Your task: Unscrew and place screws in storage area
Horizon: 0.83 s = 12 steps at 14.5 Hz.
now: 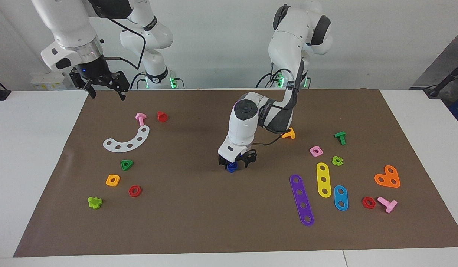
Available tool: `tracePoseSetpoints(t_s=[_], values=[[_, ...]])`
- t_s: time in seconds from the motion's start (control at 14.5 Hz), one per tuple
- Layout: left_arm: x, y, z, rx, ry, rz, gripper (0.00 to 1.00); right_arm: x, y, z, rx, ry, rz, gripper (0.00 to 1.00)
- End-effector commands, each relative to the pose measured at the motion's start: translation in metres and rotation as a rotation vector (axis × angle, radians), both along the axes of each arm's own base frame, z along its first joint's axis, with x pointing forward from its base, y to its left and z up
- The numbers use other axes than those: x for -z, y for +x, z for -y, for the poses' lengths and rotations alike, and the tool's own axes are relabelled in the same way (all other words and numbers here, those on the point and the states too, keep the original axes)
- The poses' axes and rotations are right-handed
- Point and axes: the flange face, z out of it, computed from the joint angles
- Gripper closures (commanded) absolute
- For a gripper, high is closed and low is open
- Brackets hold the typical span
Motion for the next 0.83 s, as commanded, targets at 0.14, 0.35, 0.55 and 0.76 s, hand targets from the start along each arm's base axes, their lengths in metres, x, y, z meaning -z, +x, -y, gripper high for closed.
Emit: tracePoseSetpoints(t_s=[0.14, 0.35, 0.55, 0.76], values=[[0.015, -0.016, 0.010, 0.079, 0.025, 0.025, 0.17, -0.002, -0.005, 0.001, -0.024, 0.010, -0.010, 0.00], [0.019, -0.018, 0.009, 0.100, 0.042, 0.028, 0.25, -0.002, -0.005, 0.001, -0.024, 0.010, -0.010, 0.00], [0.020, -0.018, 0.009, 0.101, 0.044, 0.026, 0.35, -0.003, -0.005, 0.001, -0.024, 0.010, -0.008, 0.00], [0.017, -0.017, 0.008, 0.109, 0.045, 0.026, 0.40, -0.003, -0.005, 0.002, -0.022, 0.010, -0.008, 0.00]])
